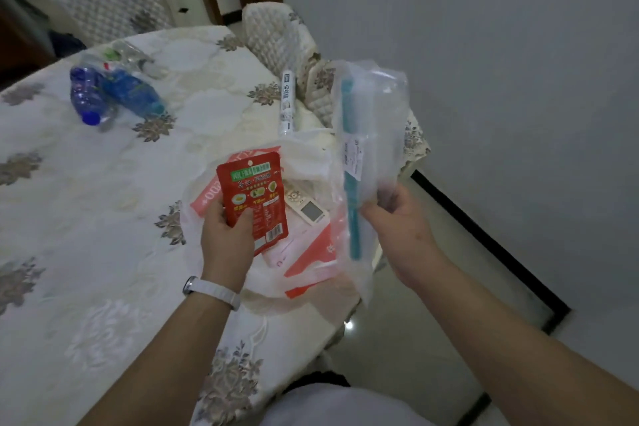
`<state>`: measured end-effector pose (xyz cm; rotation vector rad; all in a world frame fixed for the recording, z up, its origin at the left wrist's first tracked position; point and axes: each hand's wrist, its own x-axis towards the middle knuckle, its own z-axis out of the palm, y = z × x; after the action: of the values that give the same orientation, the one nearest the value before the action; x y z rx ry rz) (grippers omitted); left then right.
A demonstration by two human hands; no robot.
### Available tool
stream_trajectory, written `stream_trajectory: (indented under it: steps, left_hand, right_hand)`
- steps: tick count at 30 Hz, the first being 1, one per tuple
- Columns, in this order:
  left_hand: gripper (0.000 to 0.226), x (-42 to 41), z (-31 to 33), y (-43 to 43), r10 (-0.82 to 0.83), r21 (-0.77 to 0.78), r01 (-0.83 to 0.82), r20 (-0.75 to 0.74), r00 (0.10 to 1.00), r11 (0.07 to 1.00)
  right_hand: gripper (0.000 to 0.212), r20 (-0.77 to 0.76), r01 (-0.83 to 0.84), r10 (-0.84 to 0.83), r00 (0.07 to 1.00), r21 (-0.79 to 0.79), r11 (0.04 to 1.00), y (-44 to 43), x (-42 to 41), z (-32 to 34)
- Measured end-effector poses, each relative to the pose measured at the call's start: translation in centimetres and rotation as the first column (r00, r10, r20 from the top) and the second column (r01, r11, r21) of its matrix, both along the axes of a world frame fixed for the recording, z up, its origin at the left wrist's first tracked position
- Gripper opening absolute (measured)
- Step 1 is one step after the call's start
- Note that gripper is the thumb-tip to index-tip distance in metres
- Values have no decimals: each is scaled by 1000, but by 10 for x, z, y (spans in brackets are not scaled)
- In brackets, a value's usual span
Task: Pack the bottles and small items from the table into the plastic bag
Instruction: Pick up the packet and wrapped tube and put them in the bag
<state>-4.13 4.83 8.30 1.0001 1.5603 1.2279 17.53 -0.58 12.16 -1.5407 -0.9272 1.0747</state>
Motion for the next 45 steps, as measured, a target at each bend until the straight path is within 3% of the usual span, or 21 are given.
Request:
stream_trajectory:
  steps: [5, 10, 12, 16, 20, 23, 26, 29, 32, 34, 36, 37, 39, 45]
  left_hand:
    - [24, 16, -19, 31, -30, -64, 33, 37, 999, 997]
    - [20, 17, -39, 46, -81, -177, 72, -48, 996, 982]
    - [21, 11, -45, 46, -119, -250, 101, -59, 991, 963]
    - [26, 0, -58, 52, -203, -341, 144, -145, 968, 929]
    - [26, -6, -59, 52, -389, -469, 223, -292, 874, 855]
    - [25, -5, -52, 49, -449, -539, 181, -419, 790, 822]
    - [28, 0, -40, 42, -328, -466, 66, -510, 795, 882]
    - [24, 1, -28, 31, -112, -293, -107, -641, 759, 950]
    - [27, -8, -27, 15, 100, -114, -302, -787, 609, 947]
    - [44, -18, -34, 10, 131, -109, -411, -848, 513, 905]
    - [58, -26, -40, 10, 111, -205, -489, -833, 543, 848]
    - [54, -29, -43, 13, 100, -265, -498, -800, 591, 826]
    - [21, -31, -44, 18, 123, -311, -501, -742, 659, 808]
    - [11, -46, -41, 23, 363, -220, -583, -599, 714, 782]
  right_hand:
    - [31, -157, -104, 117, 981, 85, 991, 61, -5, 13]
    - [40, -176, -103, 128, 976, 142, 984, 110, -21, 12]
    - [30, -117, -165, 186, 976, 164, 972, 123, -28, 10]
    - [19, 145, -349, 329, 933, 138, 927, 153, -36, -4]
    - [20, 332, -537, 508, 795, -7, 844, 182, -43, -32]
    - [19, 415, -653, 618, 667, -73, 754, 196, -43, -41]
    - [20, 502, -761, 705, 501, -132, 635, 207, -39, -44]
    - [22, 583, -845, 749, 316, -186, 502, 221, -37, -49]
    - [25, 655, -879, 726, 209, -200, 433, 225, -36, -56]
    - [24, 720, -881, 682, 128, -233, 412, 229, -37, -60]
    - [24, 762, -878, 647, 34, -287, 384, 233, -39, -62]
    - [25, 781, -879, 624, -21, -311, 360, 234, -39, -65]
    - [27, 809, -874, 569, -144, -374, 310, 236, -40, -70]
    - [43, 824, -817, 455, -338, -497, 292, 235, -44, -88]
